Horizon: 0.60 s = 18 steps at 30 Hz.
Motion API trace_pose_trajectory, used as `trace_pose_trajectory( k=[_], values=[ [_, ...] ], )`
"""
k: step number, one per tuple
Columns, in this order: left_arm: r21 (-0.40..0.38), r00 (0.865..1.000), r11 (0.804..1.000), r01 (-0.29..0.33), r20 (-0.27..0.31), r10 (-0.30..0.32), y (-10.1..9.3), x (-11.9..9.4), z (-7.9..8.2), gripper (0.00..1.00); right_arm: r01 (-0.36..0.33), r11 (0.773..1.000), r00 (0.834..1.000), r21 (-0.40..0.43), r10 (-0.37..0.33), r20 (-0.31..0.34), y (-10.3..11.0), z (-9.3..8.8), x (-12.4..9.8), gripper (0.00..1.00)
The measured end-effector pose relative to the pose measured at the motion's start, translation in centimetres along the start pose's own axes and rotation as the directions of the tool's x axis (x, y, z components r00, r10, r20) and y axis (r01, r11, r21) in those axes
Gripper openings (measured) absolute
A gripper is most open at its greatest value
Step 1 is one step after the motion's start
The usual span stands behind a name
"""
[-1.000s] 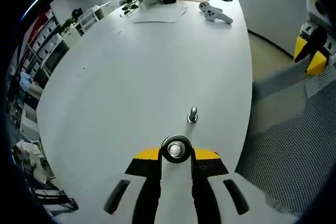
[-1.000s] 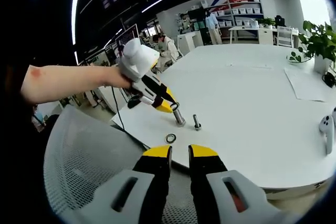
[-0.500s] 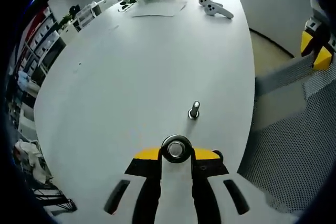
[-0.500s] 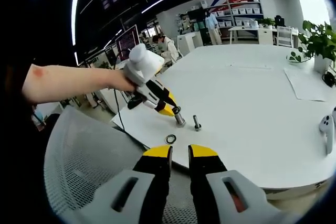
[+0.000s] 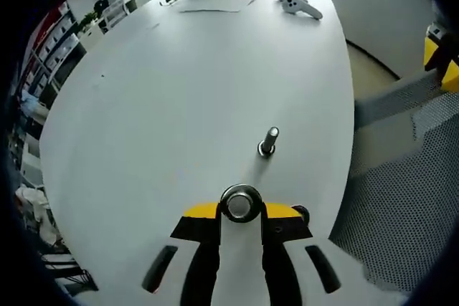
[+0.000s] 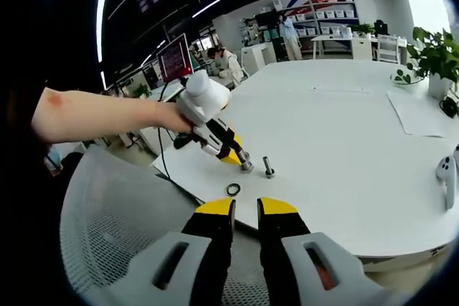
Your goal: Place the washer onto the threaded stud by aligning its center hole with the stud, sliding it down to the base, and recovering from edge contact or off-axis alignment until the washer reaches the visible bottom stop.
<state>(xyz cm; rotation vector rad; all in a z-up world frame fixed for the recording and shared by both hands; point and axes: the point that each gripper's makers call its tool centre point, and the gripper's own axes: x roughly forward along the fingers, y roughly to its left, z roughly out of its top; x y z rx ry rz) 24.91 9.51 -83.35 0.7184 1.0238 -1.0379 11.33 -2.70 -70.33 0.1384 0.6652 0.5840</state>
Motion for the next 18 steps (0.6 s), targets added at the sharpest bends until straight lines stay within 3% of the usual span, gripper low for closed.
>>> trace_pose_trajectory(
  k=[18],
  values=[
    [-0.017,0.999,1.0,0.023,-0.034,-0.024,-0.1,1.7,-0.7,0.2,0.017,1.0,1.0,0.019,-0.017,0.007,-0.8,0.1,-0.1,0.16]
  ],
)
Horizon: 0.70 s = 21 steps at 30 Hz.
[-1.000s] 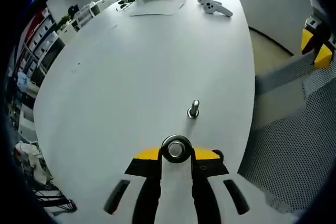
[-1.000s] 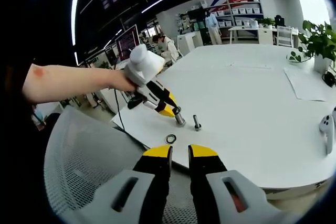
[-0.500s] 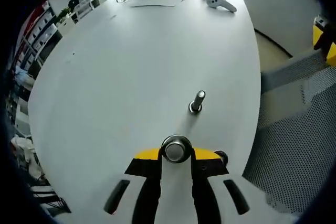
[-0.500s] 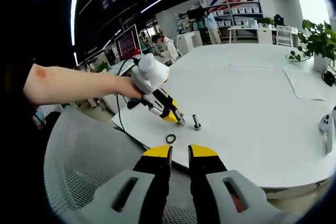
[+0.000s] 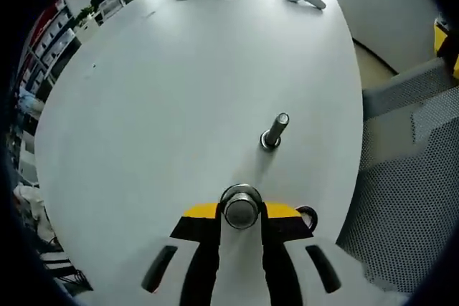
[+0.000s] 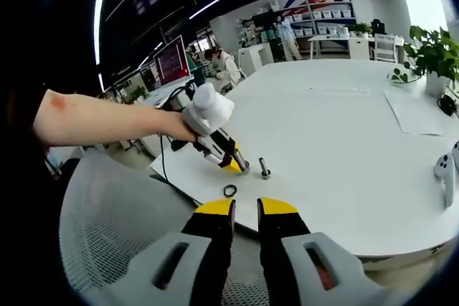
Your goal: Place the washer onto the threaded stud by aligning its center hole with the stud, sliding it down to the base, and recovering from edge contact or off-axis alignment until the washer reaches the visible bottom stop.
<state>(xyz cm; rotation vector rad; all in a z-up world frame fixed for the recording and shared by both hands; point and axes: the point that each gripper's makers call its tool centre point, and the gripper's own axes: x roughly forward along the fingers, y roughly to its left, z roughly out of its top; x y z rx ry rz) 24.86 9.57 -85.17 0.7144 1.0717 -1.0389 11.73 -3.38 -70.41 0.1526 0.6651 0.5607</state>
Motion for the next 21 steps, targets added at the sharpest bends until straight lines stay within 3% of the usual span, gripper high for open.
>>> trace_pose_trajectory(
  k=[6,11,21],
  values=[
    [0.013,1.0,1.0,0.001,0.007,-0.001,-0.1,-0.1,-0.2,0.2,-0.001,1.0,1.0,0.008,0.001,-0.004,0.1,-0.1,0.0,0.16],
    [0.031,0.999,0.999,-0.025,-0.02,0.025,0.1,-0.4,-1.1,0.18,0.003,1.0,1.0,0.009,-0.003,-0.002,0.0,-0.1,0.0,0.16],
    [0.023,0.997,0.998,-0.059,0.051,0.057,-0.3,-2.8,-1.4,0.27,0.003,1.0,1.0,0.008,-0.003,0.006,0.0,0.1,0.0,0.16]
  ],
)
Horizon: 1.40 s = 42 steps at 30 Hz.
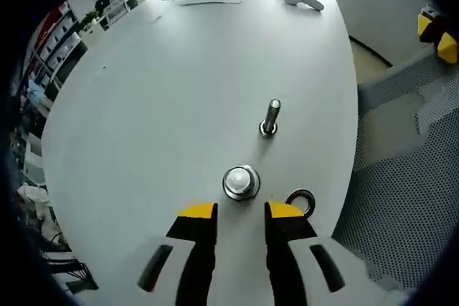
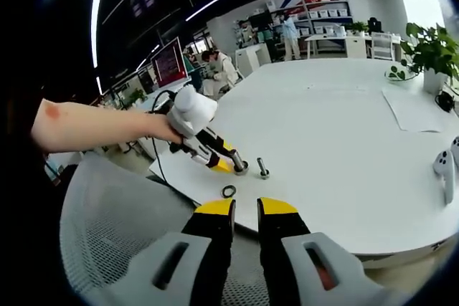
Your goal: Place the washer onto the threaded stud by aligning its center hole with the stud, sliding it down to the base, and recovering from edge contact or off-axis alignment until the washer reaches the visible bottom stop.
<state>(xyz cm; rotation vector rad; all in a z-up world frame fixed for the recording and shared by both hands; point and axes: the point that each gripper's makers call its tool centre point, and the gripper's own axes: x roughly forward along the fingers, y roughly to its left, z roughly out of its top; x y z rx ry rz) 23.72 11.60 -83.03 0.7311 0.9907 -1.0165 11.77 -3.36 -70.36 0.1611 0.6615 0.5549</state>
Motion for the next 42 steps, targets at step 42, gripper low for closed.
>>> trace_pose_trajectory(
  k=[42],
  values=[
    [0.124,0.992,0.985,0.117,-0.06,-0.11,-7.7,0.4,-1.9,0.32,-0.007,1.0,1.0,0.008,0.007,0.03,0.1,0.4,-0.2,0.16]
  ],
)
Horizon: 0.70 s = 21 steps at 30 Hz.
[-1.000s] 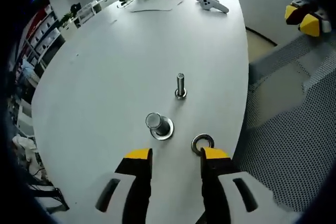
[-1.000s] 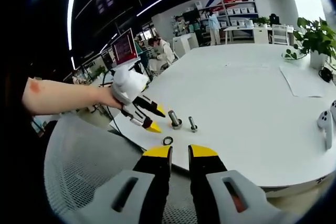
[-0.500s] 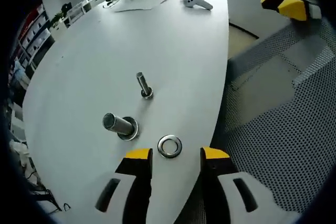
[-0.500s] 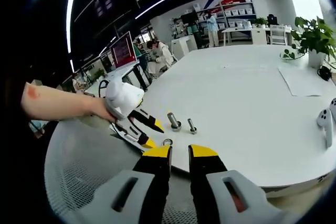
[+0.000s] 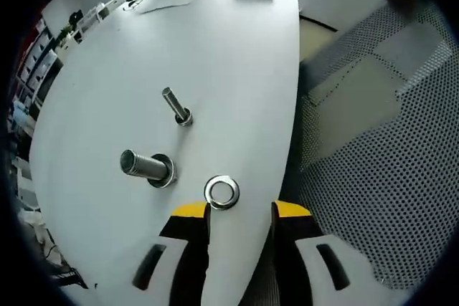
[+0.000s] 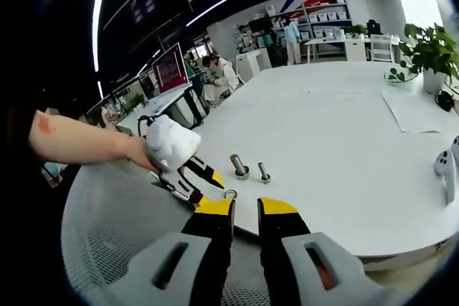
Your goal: Place the washer onto the threaded stud by aligning its center hole with the stud, sliding it down to the base, and recovering from edge contact or off-axis alignment until the washer reaches the visible bottom stop.
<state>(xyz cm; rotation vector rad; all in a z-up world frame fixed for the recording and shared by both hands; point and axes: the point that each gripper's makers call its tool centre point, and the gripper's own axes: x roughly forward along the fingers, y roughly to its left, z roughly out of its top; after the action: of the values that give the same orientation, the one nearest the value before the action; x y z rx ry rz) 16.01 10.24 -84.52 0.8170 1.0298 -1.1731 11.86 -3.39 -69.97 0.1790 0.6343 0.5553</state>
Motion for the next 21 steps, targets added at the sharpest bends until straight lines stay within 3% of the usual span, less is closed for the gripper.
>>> trace_pose_trajectory(
  k=[8,16,21],
  values=[
    [0.036,1.0,0.999,-0.007,-0.024,0.008,0.2,0.6,-0.1,0.33,-0.003,1.0,1.0,0.001,0.003,-0.005,0.0,-0.1,0.0,0.16],
    [-0.024,0.999,1.0,-0.006,-0.048,0.005,1.0,1.4,-0.2,0.29,-0.006,1.0,1.0,0.002,0.006,-0.011,0.1,-0.2,0.0,0.16],
    [-0.007,0.997,1.0,-0.017,-0.075,0.016,1.1,2.0,-0.6,0.27,-0.006,1.0,1.0,0.002,0.006,-0.014,0.0,-0.3,0.0,0.16]
  ],
)
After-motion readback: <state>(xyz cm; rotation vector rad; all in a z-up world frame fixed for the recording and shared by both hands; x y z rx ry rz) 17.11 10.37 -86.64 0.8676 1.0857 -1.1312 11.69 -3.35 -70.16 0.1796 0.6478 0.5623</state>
